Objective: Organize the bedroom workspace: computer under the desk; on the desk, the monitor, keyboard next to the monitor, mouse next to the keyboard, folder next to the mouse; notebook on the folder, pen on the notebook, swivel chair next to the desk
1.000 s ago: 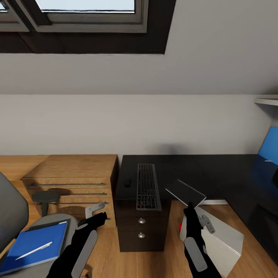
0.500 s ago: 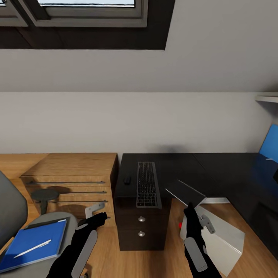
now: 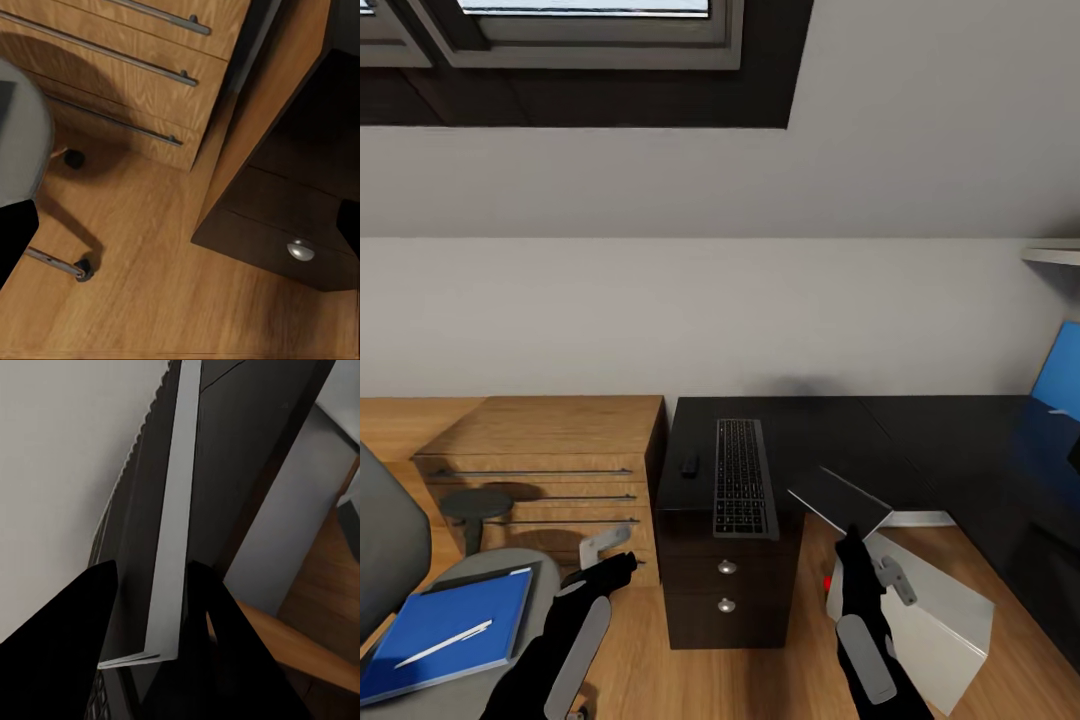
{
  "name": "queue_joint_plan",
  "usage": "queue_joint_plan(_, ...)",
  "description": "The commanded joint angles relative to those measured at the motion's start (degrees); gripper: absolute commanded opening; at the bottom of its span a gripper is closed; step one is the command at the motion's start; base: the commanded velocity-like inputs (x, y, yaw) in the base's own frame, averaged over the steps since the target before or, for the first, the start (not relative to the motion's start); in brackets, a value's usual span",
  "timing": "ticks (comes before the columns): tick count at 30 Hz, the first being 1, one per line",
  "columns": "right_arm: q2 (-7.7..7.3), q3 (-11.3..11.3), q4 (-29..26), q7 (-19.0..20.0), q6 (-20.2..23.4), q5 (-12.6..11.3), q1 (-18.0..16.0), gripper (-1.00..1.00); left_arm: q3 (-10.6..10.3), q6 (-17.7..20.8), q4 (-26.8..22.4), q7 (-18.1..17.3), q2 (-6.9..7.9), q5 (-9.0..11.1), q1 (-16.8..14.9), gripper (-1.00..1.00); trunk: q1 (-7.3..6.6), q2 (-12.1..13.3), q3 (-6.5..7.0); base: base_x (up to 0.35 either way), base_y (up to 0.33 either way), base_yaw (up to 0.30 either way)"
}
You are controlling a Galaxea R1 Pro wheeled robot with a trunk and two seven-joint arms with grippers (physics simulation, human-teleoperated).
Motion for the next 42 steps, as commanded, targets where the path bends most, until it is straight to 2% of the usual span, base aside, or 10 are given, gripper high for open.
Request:
queue_joint_plan(1,0.12,-0.09,-0.01,0.33,-0.09,-0.53,-0.05,-1.0,-0.03,0.09,-0.04,0.54,-0.1,0.88,-0.02,1.0,0.0,-0.04,-0.06,0.0,0.0,0.0)
queue_joint_plan(16,-0.13,-0.26,-0.05,0.33,0.01,-0.61,-0.09,-1.0,-0.29,0.04,0.13,0.63,-0.54,0.12,0.15,1.0,0.0,-0.04,-0.06,0.014,0.0,0.0)
queue_joint_plan(29,-0.2,-0.35,-0.05,0.33,0.0,-0.7,-0.09,-1.0,-0.34,0.06,0.14,0.63,-0.55,0.14,0.23,1.0,0.0,-0.04,-0.06,0.235,0.0,0.0)
queue_joint_plan(42,-0.2,-0.36,-0.04,0.33,0.01,-0.71,-0.09,-1.0,-0.23,0.09,0.14,0.63,-0.51,0.25,0.23,1.0,0.0,-0.04,-0.06,0.037,0.0,0.0)
